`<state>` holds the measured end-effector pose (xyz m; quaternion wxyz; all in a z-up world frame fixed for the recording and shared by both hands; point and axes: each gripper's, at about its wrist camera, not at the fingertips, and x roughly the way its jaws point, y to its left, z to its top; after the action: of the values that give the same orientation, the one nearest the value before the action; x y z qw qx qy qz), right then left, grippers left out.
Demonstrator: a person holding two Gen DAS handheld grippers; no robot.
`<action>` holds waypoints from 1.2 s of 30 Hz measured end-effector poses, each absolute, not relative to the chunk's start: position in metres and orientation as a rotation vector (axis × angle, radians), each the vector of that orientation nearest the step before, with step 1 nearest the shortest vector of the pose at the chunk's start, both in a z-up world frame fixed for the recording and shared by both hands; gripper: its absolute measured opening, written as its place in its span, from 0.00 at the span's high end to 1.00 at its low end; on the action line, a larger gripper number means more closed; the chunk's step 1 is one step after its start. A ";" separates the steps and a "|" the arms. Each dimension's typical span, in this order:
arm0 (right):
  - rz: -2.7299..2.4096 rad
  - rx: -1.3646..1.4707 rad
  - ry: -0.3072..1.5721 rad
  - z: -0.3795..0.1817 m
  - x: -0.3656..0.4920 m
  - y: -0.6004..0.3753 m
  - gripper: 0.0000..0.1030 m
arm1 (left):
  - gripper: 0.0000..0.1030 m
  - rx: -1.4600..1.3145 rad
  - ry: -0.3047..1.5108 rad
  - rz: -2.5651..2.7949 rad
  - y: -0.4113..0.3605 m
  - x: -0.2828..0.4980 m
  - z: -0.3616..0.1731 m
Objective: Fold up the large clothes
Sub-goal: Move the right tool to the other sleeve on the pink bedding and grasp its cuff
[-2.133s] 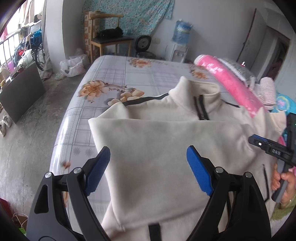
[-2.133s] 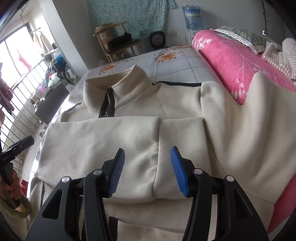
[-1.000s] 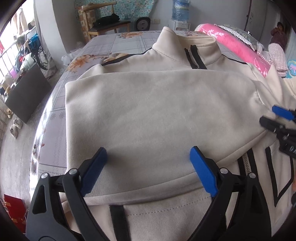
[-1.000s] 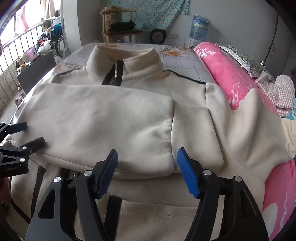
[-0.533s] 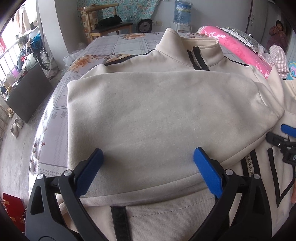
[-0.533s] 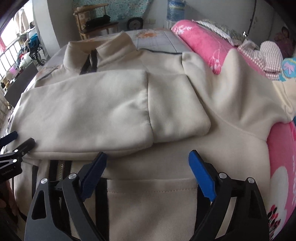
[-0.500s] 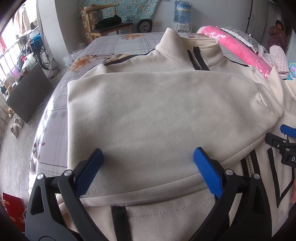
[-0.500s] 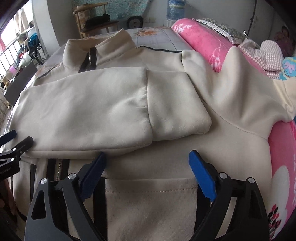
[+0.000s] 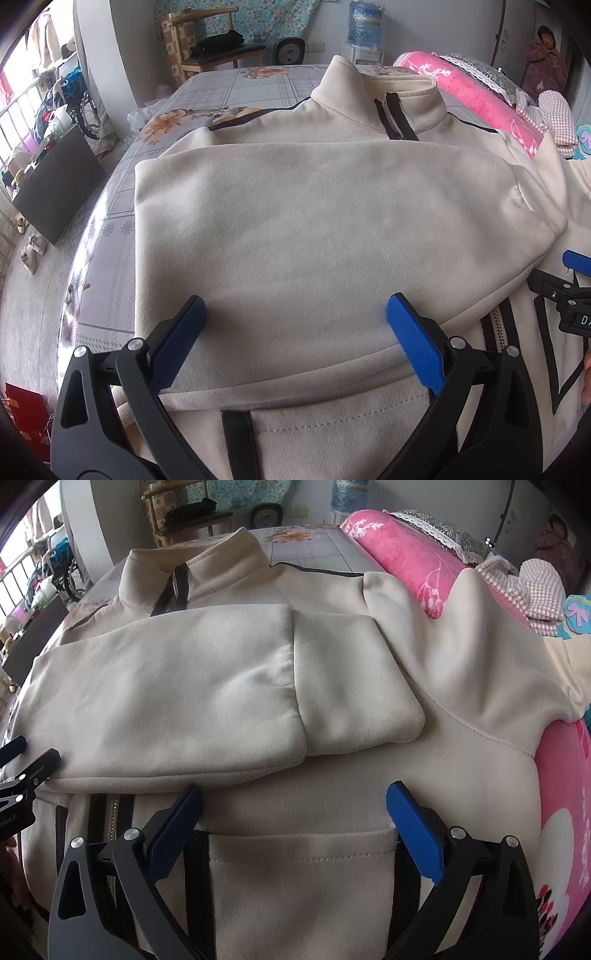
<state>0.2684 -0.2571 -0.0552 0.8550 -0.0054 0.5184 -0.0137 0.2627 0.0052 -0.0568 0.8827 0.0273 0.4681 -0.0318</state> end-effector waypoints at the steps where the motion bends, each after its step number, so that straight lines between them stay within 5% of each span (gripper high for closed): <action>1: -0.028 -0.010 1.086 -0.055 0.269 -0.257 0.06 | 0.08 0.056 0.974 -0.066 0.005 0.263 -0.057; 25: 0.006 -0.012 1.060 -0.047 0.260 -0.262 0.06 | 0.07 0.051 0.965 -0.062 0.006 0.263 -0.057; 36: -0.227 0.267 0.897 0.009 0.225 -0.419 0.09 | 0.07 0.051 0.965 -0.062 0.006 0.263 -0.058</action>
<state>0.2249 -0.4185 0.0089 0.8862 0.1286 0.4314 -0.1092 0.2626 0.0061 -0.0577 0.8852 0.0245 0.4637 -0.0297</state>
